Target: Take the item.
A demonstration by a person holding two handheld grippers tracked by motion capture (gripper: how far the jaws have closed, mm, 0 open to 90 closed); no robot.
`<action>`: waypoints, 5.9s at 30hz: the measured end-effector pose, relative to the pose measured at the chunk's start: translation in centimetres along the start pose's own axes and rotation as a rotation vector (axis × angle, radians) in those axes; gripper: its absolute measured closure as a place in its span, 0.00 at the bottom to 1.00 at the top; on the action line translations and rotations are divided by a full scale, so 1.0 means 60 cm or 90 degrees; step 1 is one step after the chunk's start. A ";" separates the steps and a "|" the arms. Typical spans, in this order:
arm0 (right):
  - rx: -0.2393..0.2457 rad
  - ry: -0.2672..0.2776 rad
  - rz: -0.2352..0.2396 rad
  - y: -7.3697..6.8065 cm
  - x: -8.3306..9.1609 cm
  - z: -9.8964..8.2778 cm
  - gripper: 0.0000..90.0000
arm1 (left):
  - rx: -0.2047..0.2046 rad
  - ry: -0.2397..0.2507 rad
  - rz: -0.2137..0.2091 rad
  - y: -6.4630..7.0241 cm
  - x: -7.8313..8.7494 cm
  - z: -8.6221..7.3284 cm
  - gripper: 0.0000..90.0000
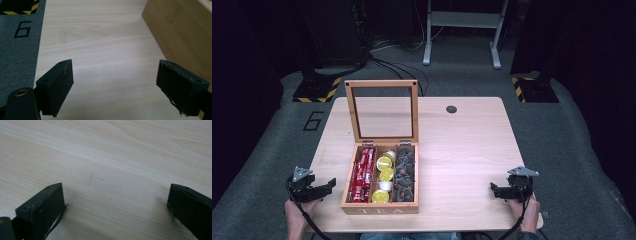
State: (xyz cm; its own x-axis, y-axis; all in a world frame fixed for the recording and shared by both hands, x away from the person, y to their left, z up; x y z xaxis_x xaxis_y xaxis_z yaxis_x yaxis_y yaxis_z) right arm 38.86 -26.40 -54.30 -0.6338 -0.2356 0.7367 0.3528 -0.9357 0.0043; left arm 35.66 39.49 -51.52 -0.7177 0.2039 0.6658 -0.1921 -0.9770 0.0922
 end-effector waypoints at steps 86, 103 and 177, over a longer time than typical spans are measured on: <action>0.002 0.007 0.001 0.002 0.001 -0.001 0.03 | -0.069 -0.034 -0.096 0.182 -0.036 0.114 0.92; -0.002 0.010 0.001 0.001 0.001 -0.001 0.03 | -0.066 0.012 -0.111 0.182 -0.004 0.132 0.92; -0.001 0.008 0.002 0.001 0.001 -0.002 0.04 | -0.026 0.061 0.004 0.031 0.016 0.123 0.92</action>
State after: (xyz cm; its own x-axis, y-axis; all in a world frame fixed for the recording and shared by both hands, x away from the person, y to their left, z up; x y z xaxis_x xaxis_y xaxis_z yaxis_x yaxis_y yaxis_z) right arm 38.77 -26.51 -54.30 -0.6419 -0.2415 0.7278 0.3534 -0.9355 0.0013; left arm 39.55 37.43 -45.27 -0.7796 0.2051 0.5917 -0.2138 -0.9753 0.0563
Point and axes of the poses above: each handheld gripper's, and its own axes: x roughly backward along the jaws, z roughly out of its top, y roughly to its right, the point moved 2 cm from there along -x, roughly forward along the jaws, and after that the axes turned 3 degrees about -y, right-handed, at the moved point
